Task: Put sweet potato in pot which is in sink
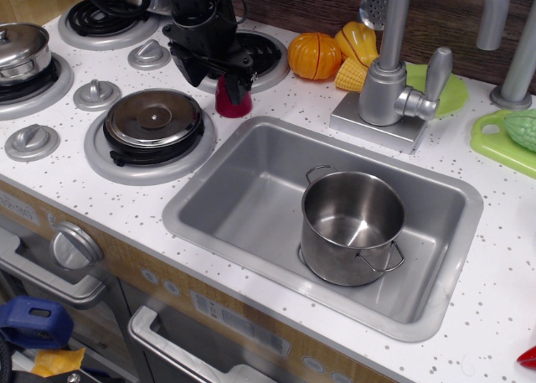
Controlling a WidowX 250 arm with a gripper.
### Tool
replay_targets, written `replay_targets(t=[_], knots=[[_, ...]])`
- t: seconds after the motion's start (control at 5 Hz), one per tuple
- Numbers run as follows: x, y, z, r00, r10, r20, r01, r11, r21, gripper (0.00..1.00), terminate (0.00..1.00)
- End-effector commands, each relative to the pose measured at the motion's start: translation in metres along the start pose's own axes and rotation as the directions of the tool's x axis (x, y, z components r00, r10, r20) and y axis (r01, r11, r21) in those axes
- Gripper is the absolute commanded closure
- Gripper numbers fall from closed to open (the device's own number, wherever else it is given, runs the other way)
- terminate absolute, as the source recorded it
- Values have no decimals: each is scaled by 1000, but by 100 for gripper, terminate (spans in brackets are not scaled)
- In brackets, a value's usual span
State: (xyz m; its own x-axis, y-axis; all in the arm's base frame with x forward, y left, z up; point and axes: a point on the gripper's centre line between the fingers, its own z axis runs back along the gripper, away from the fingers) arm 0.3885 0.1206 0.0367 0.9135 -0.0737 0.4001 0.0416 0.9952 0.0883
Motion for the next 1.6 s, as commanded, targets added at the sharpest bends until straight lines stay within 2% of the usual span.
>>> replay_targets(t=[0.0,0.6,0.8,1.0,1.2,1.4], knots=[[18,6,4,998,-30,46,30,1000,1,0,0],[22,11,-9,998,-32,59,34,998,-46,0,0],[18,12,-19,996,-5,89,11,998,-61,0,0],[21,13,-16,998,11,69,-6,997,-73,100,0],[25,11,-7,999,9,48,-6,998,-59,100,0],[34,2,14,1000,-2,11,2,1000,-8,100,0]])
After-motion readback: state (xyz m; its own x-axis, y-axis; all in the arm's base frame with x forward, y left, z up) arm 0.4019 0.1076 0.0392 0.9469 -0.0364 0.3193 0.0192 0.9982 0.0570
